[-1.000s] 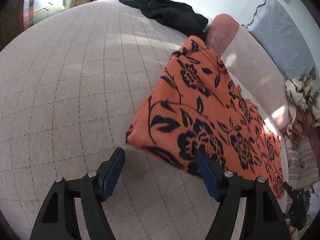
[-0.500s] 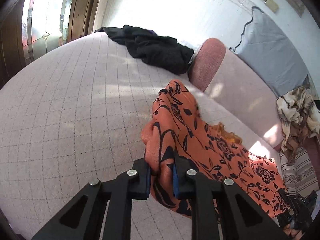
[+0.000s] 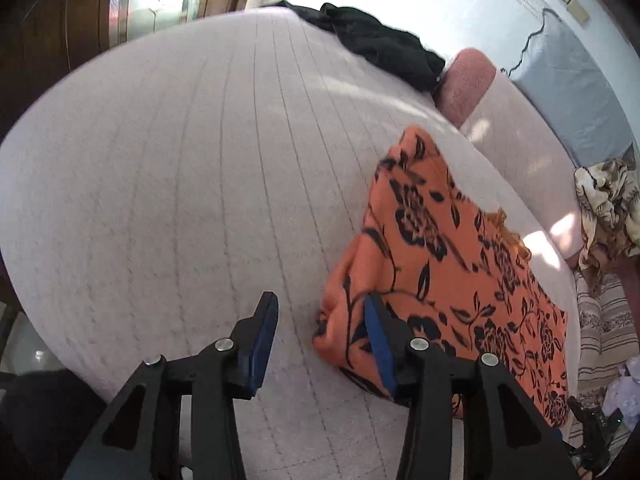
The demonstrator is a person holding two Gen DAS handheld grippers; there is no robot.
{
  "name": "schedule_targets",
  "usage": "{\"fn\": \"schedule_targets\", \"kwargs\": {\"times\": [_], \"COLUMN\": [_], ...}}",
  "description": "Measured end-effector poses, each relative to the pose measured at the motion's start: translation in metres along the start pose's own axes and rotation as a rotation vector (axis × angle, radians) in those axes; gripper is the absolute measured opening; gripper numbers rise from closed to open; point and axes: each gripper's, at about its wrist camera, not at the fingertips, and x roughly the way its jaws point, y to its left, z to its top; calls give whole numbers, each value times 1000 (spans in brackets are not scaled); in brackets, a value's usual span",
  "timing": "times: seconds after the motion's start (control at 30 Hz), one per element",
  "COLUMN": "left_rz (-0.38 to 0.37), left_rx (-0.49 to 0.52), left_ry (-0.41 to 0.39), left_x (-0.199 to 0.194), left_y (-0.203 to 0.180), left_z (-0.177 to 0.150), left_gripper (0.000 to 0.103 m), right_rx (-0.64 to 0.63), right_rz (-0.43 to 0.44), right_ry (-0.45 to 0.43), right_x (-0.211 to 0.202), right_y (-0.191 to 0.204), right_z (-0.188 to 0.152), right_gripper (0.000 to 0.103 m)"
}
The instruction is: Fold small clothes
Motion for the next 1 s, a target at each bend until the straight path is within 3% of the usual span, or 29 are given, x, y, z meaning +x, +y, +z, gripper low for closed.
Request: {"fn": "schedule_targets", "kwargs": {"times": [0.1,0.2,0.37,0.47,0.57,0.63,0.67,0.8,0.87,1.0], "left_rz": [-16,-53,-85,-31,69,85,84,105,112,136], "left_rx": [46,153,332,319,305,284,277,224,173,146], "left_ry": [-26,-29,44,121,116,97,86,75,71,13], "left_x": [-9,3,57,98,131,144,146,146,141,108], "left_y": [-7,-35,-89,-98,-92,-87,-85,-76,-65,-49], "left_z": [23,40,63,76,86,95,100,118,124,119], "left_gripper": [46,46,46,46,46,59,60,63,63,63], "right_rx": [-27,-58,-175,-221,-170,-165,-158,8,4,-121], "right_rz": [-53,20,189,220,227,192,152,199,150,169], "right_ry": [-124,-143,54,160,265,322,277,139,87,66], "right_x": [-35,-48,4,44,97,134,145,158,146,94], "right_y": [2,15,76,98,100,96,92,70,72,95], "right_z": [13,29,52,71,98,120,135,172,172,140], "right_gripper": [70,71,71,71,71,72,72,71,71,72]}}
